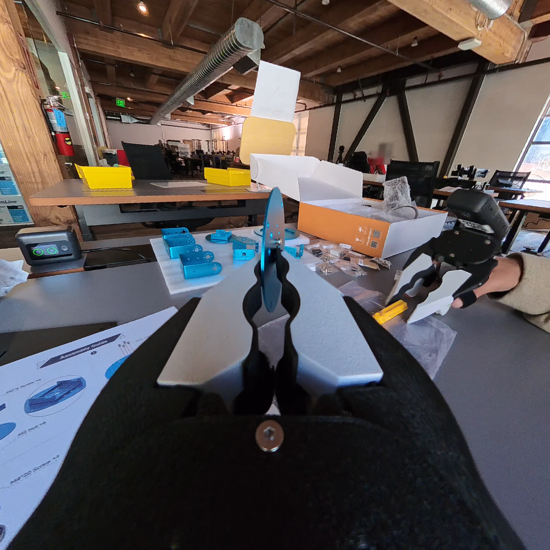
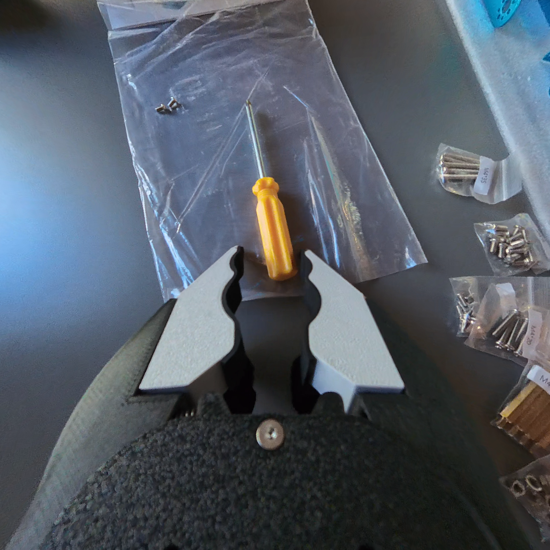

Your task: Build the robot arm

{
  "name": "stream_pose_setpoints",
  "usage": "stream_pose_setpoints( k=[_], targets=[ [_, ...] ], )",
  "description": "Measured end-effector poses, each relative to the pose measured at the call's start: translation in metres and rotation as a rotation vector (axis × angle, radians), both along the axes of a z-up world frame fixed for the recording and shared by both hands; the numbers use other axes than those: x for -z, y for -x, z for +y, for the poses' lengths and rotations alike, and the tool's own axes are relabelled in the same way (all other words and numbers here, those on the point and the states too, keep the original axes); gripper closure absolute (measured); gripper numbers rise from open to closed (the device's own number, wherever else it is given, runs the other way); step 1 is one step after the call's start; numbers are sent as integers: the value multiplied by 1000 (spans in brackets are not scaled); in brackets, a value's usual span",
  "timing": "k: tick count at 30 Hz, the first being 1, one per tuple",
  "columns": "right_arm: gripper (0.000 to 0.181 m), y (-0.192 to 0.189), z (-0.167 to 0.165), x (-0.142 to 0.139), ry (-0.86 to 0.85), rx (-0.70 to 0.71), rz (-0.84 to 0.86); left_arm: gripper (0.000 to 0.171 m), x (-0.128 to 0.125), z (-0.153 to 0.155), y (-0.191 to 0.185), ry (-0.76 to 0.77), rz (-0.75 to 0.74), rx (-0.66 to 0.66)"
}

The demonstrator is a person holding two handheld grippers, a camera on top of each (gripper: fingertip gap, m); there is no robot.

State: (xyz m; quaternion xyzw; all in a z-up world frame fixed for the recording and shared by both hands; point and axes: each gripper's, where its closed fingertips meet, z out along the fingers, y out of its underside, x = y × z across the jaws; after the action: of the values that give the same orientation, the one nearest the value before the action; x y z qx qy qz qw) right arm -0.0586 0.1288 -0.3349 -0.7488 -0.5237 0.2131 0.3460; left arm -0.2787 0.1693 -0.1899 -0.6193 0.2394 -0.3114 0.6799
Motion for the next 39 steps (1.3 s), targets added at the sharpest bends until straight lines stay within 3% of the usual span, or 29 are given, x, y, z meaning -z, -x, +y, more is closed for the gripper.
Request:
stream_pose_setpoints(
  k=[3,7,10,16,19,25,31,36,39],
  targets=[
    [163,3,2,0,-9,7,-8,167,3,-1,-4,6,16,7],
    [163,2,5,-3,14,55,16,167,2,-3,-4,10,-4,15],
    [163,3,1,-31,-58,46,57,167,2,-5,-5,7,2,12],
    [163,-2,-17,-86,-217,31,-18,167,12,-10,-29,2,107,6],
    [163,0,-24,-107,-261,47,12,167,7,-22,-53,-7,80,45],
    [163,15,-41,-140,-541,95,-88,167,6,-17,-64,45,35,24],
    [164,51,-52,-149,-820,177,-190,167,22,-4,-57,134,48,-27],
    [163,78,-55,-130,-987,166,-378,167,33,8,-45,201,51,-96],
    [163,88,-52,-122,-1002,174,-422,167,33,9,-41,193,62,-120]
  ],
)
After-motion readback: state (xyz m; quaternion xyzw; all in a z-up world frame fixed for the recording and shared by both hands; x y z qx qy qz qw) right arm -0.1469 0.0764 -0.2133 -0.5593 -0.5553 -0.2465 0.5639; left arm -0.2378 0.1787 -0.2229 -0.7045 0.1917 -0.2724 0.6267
